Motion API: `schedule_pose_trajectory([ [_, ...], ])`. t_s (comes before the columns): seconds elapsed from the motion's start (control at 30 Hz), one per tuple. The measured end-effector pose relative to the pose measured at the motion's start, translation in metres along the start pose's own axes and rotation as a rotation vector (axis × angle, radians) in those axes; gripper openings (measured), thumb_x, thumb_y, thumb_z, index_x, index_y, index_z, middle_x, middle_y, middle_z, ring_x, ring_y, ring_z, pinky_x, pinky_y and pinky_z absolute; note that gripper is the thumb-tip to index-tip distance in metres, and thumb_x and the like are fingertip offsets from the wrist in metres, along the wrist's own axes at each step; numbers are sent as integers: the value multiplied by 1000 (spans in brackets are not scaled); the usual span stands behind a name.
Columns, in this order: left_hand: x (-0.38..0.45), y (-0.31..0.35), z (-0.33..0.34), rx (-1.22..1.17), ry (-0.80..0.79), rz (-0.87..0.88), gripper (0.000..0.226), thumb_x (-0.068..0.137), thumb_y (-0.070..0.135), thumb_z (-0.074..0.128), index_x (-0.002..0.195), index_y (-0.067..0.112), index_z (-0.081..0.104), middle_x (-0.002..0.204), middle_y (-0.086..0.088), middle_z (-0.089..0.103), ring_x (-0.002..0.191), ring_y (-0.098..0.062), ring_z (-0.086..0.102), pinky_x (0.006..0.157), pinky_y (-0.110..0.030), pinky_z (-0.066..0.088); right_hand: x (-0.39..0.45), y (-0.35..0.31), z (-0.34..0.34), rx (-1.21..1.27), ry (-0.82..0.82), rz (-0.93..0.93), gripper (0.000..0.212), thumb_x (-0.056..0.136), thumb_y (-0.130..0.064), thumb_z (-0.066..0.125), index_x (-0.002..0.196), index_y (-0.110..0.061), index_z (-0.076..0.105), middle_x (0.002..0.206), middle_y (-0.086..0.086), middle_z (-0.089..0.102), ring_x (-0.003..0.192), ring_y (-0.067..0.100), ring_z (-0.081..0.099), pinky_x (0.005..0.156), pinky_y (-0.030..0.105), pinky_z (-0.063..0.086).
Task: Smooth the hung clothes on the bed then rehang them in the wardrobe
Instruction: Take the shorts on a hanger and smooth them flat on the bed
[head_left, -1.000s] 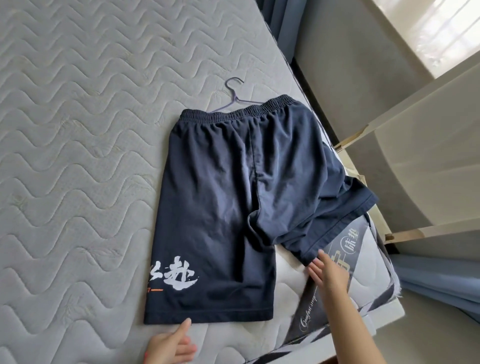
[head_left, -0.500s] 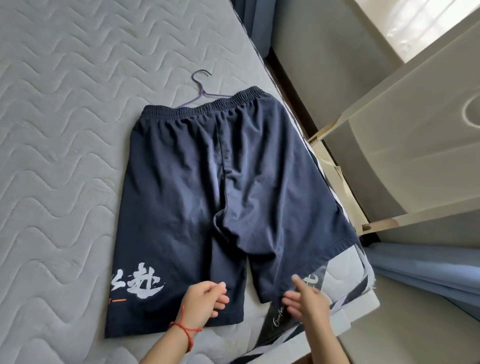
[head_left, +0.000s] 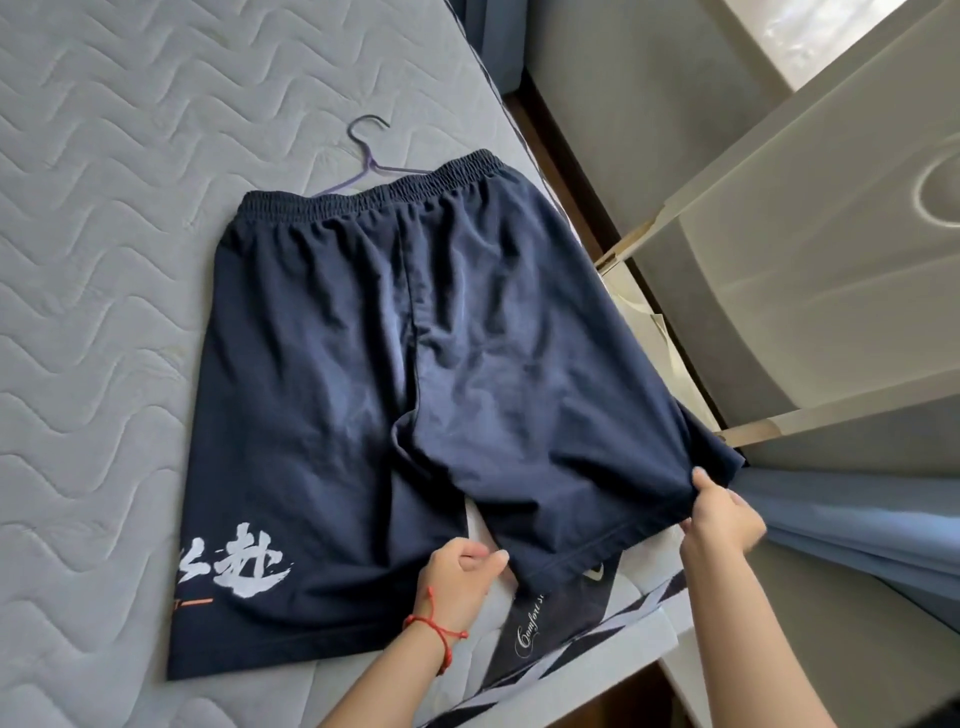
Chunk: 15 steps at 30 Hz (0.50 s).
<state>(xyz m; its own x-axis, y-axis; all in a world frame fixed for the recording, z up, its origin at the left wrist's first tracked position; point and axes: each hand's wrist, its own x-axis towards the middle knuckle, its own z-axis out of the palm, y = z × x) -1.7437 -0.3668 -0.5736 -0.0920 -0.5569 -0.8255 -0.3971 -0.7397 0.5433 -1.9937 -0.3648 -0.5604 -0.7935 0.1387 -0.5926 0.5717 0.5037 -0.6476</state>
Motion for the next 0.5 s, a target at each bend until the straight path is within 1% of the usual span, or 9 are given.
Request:
schedule_pose_trajectory([
  [0.03,-1,0,-1,12,2,13,16,70,29,71,70,23,56,65,1,60,61,-20,56,64,-30,45,3,4,-6,-36,45,-21,16,77,-15,71,89,-6,65,97,10,63,90,26,60,87,38,52],
  [0.07,-1,-1,-4,28,14,21,13,76,23,68,70,23,57,66,0,60,61,-20,57,65,-31,46,4,7,-12,-81,58,-32,20,76,-16,71,94,-9,66,102,12,66,93,30,63,91,42,51],
  [0.1,-3,-2,-7,45,30,31,13,79,20,66,70,24,57,65,0,61,61,-20,57,65,-32,48,7,12,-16,-131,47,-43,22,76,-18,70,96,-11,66,105,15,67,97,33,64,92,45,51],
  [0.17,-10,-2,-16,85,56,52,13,80,18,62,69,23,59,64,1,62,62,-19,57,64,-29,48,5,20,-25,-230,0,-63,22,76,-21,68,96,-13,64,105,15,67,99,33,63,92,47,51],
  [0.23,-20,-3,-27,133,63,80,14,81,16,61,68,23,60,63,1,63,63,-17,57,62,-26,46,-14,21,-32,-269,-47,-96,15,79,-18,62,94,-15,61,97,12,66,92,30,63,89,45,51],
  [0.3,-34,-4,-41,206,60,118,17,81,17,61,67,24,59,62,4,62,64,-14,58,61,-22,46,-36,25,-37,-290,-128,-122,15,83,-15,57,97,-13,61,90,11,64,84,27,62,88,43,50],
  [0.4,-58,-4,-67,308,79,160,21,82,20,61,64,29,55,62,10,61,63,-4,56,57,-9,39,-75,34,-42,-357,-313,-162,22,87,-13,55,107,-7,60,95,13,64,82,25,62,94,47,48],
  [0.43,-66,-5,-77,329,91,171,22,82,20,61,63,30,54,63,11,61,64,-3,56,57,-8,38,-89,37,-43,-403,-365,-191,22,87,-13,55,108,-7,59,97,14,64,81,25,62,93,47,49],
  [0.5,-83,-6,-100,353,111,174,23,81,21,61,63,32,53,66,13,61,68,-7,59,61,-11,40,-119,44,-46,-526,-459,-268,24,85,-13,57,108,-7,61,97,14,66,83,26,64,90,44,49],
])
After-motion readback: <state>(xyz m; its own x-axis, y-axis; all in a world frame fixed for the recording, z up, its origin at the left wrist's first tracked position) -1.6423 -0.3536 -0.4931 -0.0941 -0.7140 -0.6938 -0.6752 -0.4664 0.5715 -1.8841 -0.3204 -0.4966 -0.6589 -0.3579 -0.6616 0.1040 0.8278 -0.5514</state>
